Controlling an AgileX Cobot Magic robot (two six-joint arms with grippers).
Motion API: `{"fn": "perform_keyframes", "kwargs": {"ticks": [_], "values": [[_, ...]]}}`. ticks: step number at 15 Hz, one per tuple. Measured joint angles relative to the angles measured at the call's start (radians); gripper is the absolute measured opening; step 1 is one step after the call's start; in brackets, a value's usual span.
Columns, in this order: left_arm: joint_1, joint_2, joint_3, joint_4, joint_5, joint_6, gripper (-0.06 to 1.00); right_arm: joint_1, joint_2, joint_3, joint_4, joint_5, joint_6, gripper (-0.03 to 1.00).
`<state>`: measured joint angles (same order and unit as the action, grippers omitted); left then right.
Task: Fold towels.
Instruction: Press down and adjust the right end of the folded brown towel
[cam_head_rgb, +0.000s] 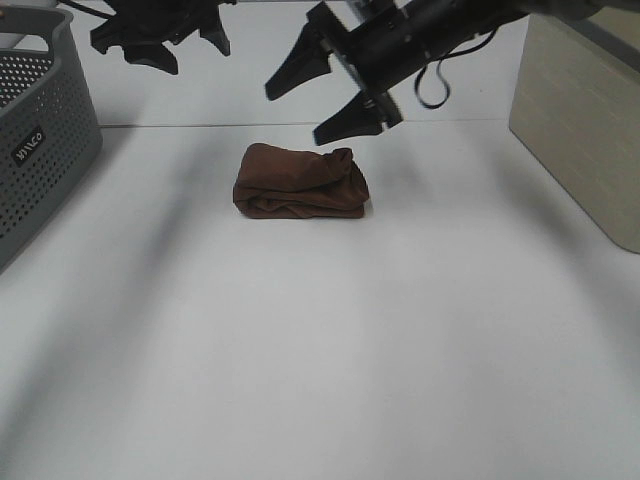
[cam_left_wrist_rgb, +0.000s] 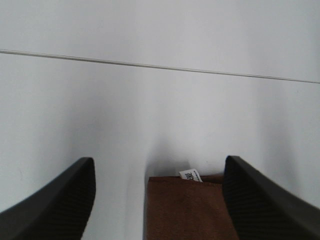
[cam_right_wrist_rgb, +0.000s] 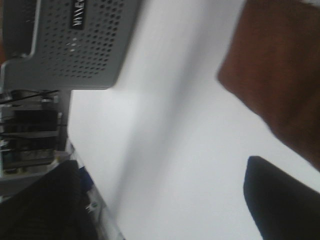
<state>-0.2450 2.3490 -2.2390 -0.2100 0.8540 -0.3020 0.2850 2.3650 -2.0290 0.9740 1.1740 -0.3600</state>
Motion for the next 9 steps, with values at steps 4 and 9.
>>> {"fn": "perform_keyframes", "kwargs": {"ticks": [4,9], "values": [[0.014,0.0,0.0,0.002,0.002,0.011,0.68,0.032,0.11,0.0,0.271,-0.027,-0.149,0.82],[0.014,0.0,0.0,0.002,0.0,0.03,0.68,-0.038,0.214,0.0,0.227,-0.027,-0.079,0.82]]}}
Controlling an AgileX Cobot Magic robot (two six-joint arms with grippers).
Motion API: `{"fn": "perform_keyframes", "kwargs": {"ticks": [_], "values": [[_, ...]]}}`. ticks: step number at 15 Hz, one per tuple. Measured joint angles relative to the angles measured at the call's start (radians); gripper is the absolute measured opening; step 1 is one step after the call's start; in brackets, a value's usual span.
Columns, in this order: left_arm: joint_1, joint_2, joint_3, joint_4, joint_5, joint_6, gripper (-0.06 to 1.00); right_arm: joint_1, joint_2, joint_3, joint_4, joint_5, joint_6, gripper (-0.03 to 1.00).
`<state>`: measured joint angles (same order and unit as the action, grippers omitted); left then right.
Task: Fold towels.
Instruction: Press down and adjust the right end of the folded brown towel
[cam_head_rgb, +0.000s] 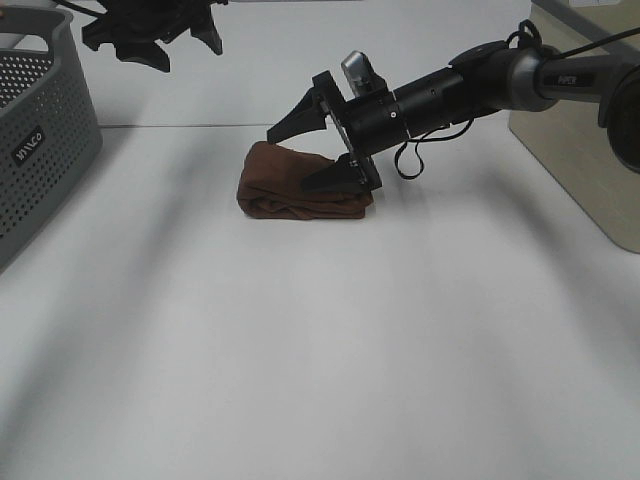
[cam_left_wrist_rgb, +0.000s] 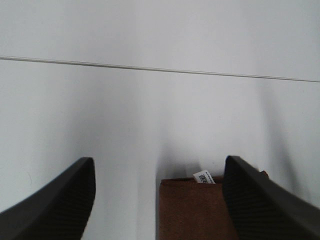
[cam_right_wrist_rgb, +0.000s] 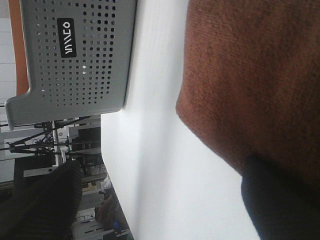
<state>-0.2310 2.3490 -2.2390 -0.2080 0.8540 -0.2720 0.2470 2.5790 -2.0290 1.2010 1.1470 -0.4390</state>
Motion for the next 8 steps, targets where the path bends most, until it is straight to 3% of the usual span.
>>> {"fn": "perform_keyframes", "kwargs": {"ticks": [3,5,8], "values": [[0.0,-0.001,0.0,0.002,0.018,0.0,0.68,-0.008,-0.002,-0.016,-0.011,0.03,0.013,0.81],[0.0,-0.022,0.0,0.031,0.054,0.013,0.68,-0.025,-0.021,-0.055,-0.071,0.054,0.054,0.81],[0.001,-0.094,0.0,0.086,0.135,0.046,0.68,-0.051,-0.123,-0.064,-0.356,0.054,0.195,0.81]]}}
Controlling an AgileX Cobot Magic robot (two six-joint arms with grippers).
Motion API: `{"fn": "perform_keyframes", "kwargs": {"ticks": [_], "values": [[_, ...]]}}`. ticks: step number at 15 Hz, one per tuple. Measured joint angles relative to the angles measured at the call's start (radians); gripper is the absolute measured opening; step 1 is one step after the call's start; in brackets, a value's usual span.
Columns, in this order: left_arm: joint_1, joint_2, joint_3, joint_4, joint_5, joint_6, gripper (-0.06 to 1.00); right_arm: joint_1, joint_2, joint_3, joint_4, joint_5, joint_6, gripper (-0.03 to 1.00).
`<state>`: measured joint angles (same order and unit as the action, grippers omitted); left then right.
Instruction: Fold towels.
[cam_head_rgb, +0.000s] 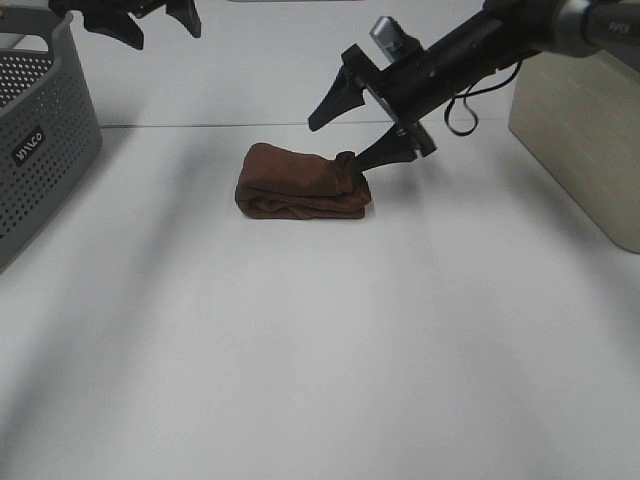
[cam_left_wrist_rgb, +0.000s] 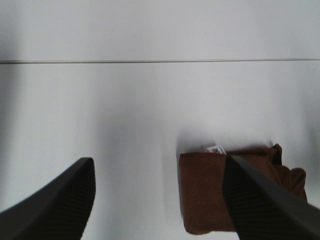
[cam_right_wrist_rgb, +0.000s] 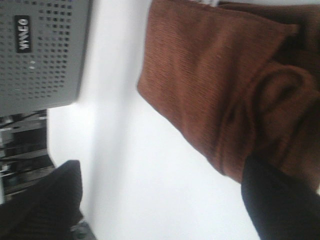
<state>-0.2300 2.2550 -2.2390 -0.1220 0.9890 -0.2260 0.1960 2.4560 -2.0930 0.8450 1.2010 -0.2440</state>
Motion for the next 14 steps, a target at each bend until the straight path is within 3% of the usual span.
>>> {"fn": "perform_keyframes", "kwargs": {"ticks": [2,4,6,11,12,13,14], "values": [[0.0,-0.043,0.0,0.027,0.085,0.015,0.68,0.0,-0.094,0.0,-0.176,0.002,0.068,0.81],[0.0,-0.061,0.0,0.058,0.143,0.022,0.68,0.0,-0.169,0.0,-0.287,0.004,0.119,0.81],[0.0,-0.067,0.0,0.134,0.222,0.032,0.68,0.0,-0.305,0.001,-0.441,0.006,0.184,0.81],[0.001,-0.217,0.117,0.187,0.224,0.059,0.68,0.0,-0.58,0.18,-0.508,0.007,0.21,0.81],[0.001,-0.287,0.184,0.194,0.223,0.065,0.68,0.0,-0.653,0.257,-0.51,0.007,0.21,0.81],[0.001,-0.464,0.378,0.212,0.223,0.069,0.68,0.0,-0.795,0.411,-0.53,0.008,0.209,0.81],[0.001,-0.501,0.434,0.213,0.224,0.069,0.68,0.0,-0.832,0.456,-0.54,0.008,0.206,0.81]]}}
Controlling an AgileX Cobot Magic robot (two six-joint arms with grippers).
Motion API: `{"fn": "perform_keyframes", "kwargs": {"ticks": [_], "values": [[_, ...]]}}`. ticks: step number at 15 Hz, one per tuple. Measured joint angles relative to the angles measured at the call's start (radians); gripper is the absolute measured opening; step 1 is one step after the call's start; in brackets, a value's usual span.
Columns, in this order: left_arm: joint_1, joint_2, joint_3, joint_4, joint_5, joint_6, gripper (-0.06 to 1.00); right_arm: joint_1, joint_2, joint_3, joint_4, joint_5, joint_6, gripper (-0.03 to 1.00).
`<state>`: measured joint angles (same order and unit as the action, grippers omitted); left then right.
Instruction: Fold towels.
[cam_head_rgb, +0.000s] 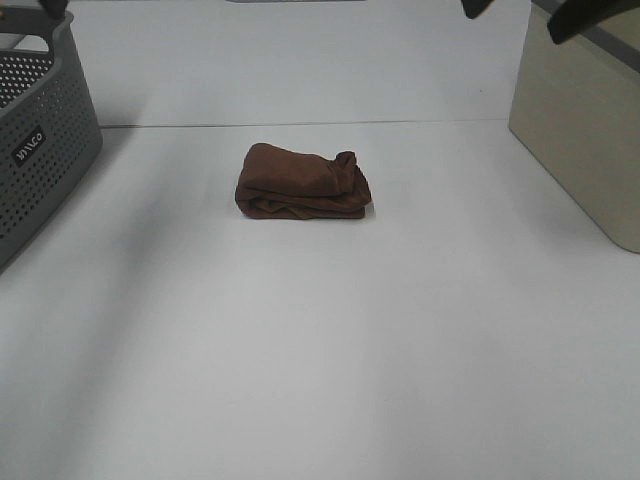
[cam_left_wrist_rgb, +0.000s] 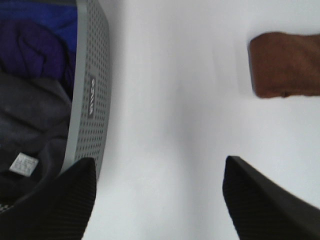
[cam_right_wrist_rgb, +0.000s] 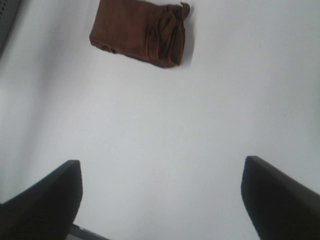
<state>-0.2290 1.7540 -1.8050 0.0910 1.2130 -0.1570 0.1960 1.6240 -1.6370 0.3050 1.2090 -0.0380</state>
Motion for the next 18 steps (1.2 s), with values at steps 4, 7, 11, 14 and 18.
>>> {"fn": "perform_keyframes", "kwargs": {"ticks": [4,7,11,14,18], "values": [[0.0,-0.362,0.421,0.004,0.003,0.0,0.68,0.0,-0.274,0.349,-0.066,0.006,-0.015,0.81],[0.0,-0.652,0.704,0.004,0.003,-0.001,0.68,0.0,-0.49,0.623,-0.073,-0.021,-0.025,0.81],[0.0,-1.026,1.0,0.004,0.006,0.013,0.68,0.0,-0.78,0.906,-0.075,-0.112,-0.112,0.81],[0.0,-1.351,1.155,0.003,0.0,0.047,0.68,0.0,-1.05,1.06,-0.113,-0.122,-0.155,0.81],[0.0,-1.625,1.259,-0.076,-0.03,0.14,0.68,0.0,-1.371,1.103,-0.165,-0.101,-0.133,0.81]]}}
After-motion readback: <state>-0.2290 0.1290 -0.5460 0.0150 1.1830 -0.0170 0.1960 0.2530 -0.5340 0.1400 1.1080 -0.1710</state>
